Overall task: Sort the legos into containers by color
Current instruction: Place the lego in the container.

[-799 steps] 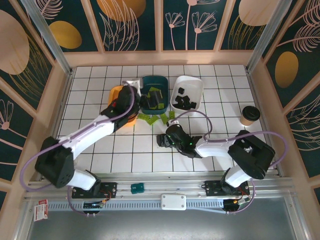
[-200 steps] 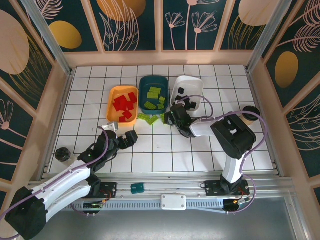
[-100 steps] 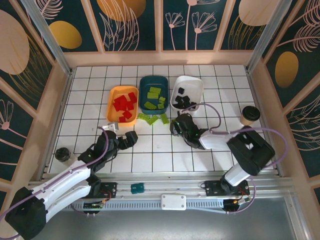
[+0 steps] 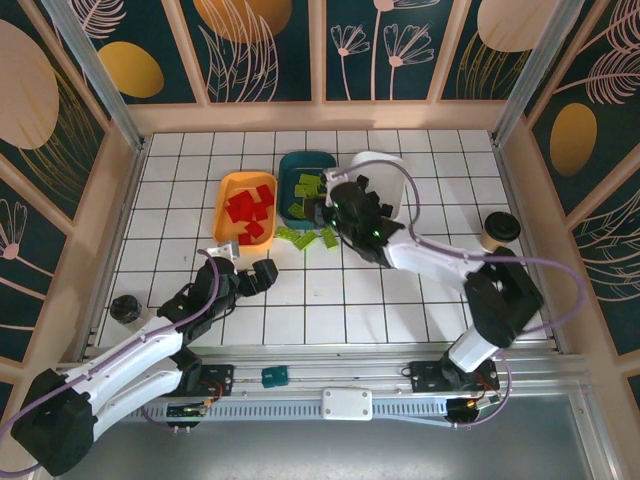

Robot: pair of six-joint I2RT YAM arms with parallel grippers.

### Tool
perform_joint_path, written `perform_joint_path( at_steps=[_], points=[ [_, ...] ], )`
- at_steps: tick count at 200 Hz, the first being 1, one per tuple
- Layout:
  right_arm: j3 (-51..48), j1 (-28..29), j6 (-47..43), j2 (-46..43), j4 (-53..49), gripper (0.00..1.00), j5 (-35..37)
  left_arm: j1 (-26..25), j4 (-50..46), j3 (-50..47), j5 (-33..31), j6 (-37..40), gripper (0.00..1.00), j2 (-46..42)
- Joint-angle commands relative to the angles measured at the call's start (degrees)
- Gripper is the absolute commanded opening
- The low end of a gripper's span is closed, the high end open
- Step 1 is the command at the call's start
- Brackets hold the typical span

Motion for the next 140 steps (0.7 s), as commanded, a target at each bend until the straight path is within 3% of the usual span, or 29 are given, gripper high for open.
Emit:
perform_joint_path(
  at_steps=[1, 50, 73, 92, 140],
  points=[
    [7.55, -3.41, -1.85, 8.94, -1.47, 0.22, -2.77, 0.07, -1.42, 1.78, 0.62, -0.67, 0.99, -0.67],
    [23.45, -6.84, -1.64, 24.35, -5.75, 0.28, -5.03, 0.03, -3.01, 1.6, 0.16, -0.95, 0.99, -2.5],
    [26.05, -6.67, -2.66, 25.11, -6.91, 0.48, -6.46, 0.03, -3.23, 1.6, 0.3, -0.92, 0.99, -2.39],
    [22.41, -6.39, -3.44, 20.59, -5.33, 0.57, -6.09, 0.02, -3.23, 1.6, 0.24, -0.74, 0.99, -2.52],
    [0.75, -3.25, -2.37, 2.99, -0.77, 0.61, -3.68, 0.07, -2.3, 1.7, 0.06, -0.27, 0.99, -2.23]
  ],
)
